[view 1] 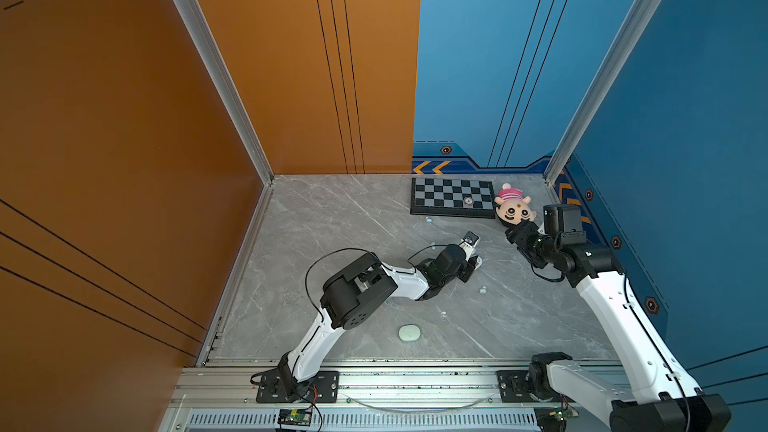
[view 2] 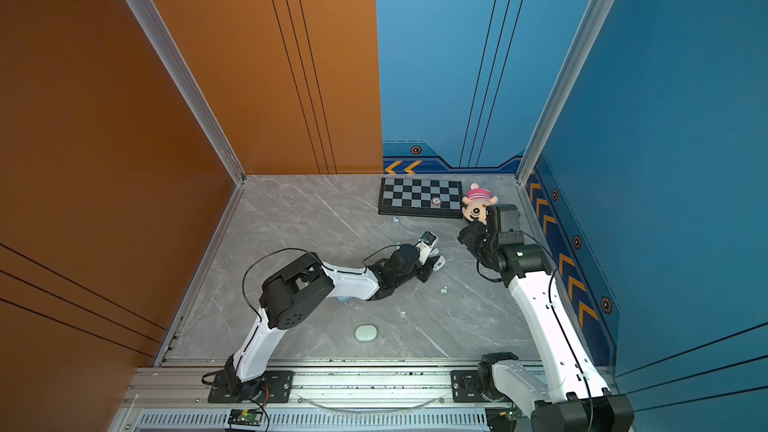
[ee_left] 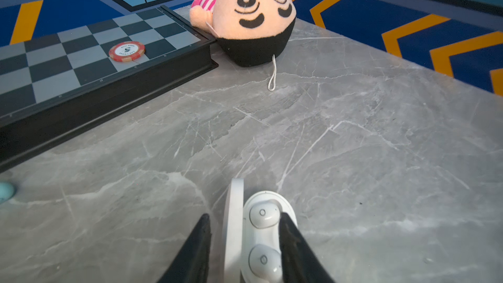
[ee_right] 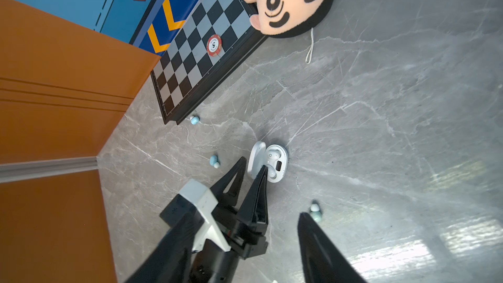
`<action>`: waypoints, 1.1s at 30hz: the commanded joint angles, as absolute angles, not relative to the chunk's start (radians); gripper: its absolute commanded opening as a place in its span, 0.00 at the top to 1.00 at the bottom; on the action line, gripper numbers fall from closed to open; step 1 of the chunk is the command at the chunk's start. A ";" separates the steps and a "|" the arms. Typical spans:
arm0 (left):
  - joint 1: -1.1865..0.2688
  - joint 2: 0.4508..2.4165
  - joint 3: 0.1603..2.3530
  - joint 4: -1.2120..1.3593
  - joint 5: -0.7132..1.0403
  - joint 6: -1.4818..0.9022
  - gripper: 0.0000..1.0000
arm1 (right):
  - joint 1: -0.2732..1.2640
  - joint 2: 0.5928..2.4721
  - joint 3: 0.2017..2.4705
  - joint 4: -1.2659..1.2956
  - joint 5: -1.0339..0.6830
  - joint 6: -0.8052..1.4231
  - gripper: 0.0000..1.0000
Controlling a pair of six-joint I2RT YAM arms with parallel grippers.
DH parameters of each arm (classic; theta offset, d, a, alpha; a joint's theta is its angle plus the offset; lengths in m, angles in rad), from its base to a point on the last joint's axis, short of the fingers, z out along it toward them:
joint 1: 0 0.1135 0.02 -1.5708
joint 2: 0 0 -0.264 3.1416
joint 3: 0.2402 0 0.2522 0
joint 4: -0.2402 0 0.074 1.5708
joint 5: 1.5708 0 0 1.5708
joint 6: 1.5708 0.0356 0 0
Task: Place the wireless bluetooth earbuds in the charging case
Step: 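Set the open white case on the table and release it with the left gripper, then press the white case lid shut with the right gripper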
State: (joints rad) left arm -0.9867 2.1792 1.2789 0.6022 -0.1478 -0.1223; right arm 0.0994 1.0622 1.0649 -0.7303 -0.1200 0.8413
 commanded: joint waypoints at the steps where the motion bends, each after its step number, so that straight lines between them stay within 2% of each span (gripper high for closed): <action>1: -0.971 1.994 1.205 0.621 -0.079 -0.121 0.44 | 0.091 1.075 1.095 -0.804 -0.159 0.725 0.20; 3: -0.950 1.878 1.124 0.621 -0.037 -0.123 0.32 | 0.090 1.115 1.121 -0.845 -0.164 0.685 0.10; 4: -0.938 1.811 1.078 0.619 -0.005 -0.126 0.25 | 0.090 1.138 1.132 -0.866 -0.167 0.670 0.01; 6: -0.909 1.685 0.978 0.594 0.044 -0.146 0.02 | 0.090 1.170 1.143 -0.884 -0.164 0.655 0.00; 10: -0.861 1.434 0.899 0.351 0.139 -0.216 0.02 | 0.092 1.218 1.137 -0.881 -0.142 0.656 0.00; 15: -0.855 1.255 0.857 0.015 0.090 -0.268 0.02 | 0.121 1.290 1.118 -0.837 -0.162 0.705 0.00; 23: -0.830 1.179 0.779 -0.022 -0.059 -0.370 0.02 | 0.204 1.462 1.125 -0.787 -0.131 0.805 0.00; 33: -0.796 1.143 0.745 -0.014 -0.052 -0.403 0.02 | 0.264 1.656 1.228 -0.773 -0.099 0.843 0.00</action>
